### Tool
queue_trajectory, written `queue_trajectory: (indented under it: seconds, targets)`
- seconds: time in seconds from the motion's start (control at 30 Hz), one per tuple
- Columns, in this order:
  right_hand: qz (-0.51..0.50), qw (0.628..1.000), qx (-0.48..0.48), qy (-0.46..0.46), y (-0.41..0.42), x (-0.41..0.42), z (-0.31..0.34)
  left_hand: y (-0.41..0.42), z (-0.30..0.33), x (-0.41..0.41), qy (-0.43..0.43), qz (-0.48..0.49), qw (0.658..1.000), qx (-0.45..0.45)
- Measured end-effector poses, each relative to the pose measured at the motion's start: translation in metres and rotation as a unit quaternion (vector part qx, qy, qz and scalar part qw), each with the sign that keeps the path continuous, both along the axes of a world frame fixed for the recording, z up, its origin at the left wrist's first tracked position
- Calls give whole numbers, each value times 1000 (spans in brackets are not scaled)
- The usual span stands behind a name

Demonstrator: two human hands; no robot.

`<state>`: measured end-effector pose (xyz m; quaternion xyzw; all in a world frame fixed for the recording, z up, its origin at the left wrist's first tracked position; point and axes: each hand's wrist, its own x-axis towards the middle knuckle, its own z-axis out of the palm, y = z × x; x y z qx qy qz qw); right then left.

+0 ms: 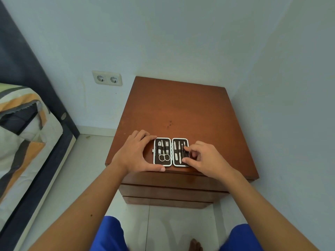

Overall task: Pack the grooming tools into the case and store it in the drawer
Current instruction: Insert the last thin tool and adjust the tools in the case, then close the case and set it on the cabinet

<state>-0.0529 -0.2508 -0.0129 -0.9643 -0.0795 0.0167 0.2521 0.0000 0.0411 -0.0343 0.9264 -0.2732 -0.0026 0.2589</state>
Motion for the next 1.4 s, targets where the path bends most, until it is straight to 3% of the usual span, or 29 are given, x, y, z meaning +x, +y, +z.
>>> queue_trajectory:
  seconds: [0.4, 0.57, 0.7, 0.93, 1.2, 1.4]
  targets:
    - [-112, 990, 87, 10, 6, -8, -10, 0, -1, 1, 5, 1, 1000, -1]
    - [-129, 963, 234, 42, 18, -8, -2, 1, -2, 0, 8, 8, 1000, -8]
    - [-87, 943, 316, 51, 27, -6, 13, 3, 0, -5, 21, 15, 999, -21]
    - [-67, 966, 245, 39, 54, -10, 18, 10, 5, -13, 83, 26, 993, -82]
    - [-35, 996, 62, 48, 76, -21, 6, 22, -1, -19, 42, -6, 999, -21]
    - [-41, 998, 33, 43, 56, -13, 5, 19, -2, -16, 54, 3, 998, -17]
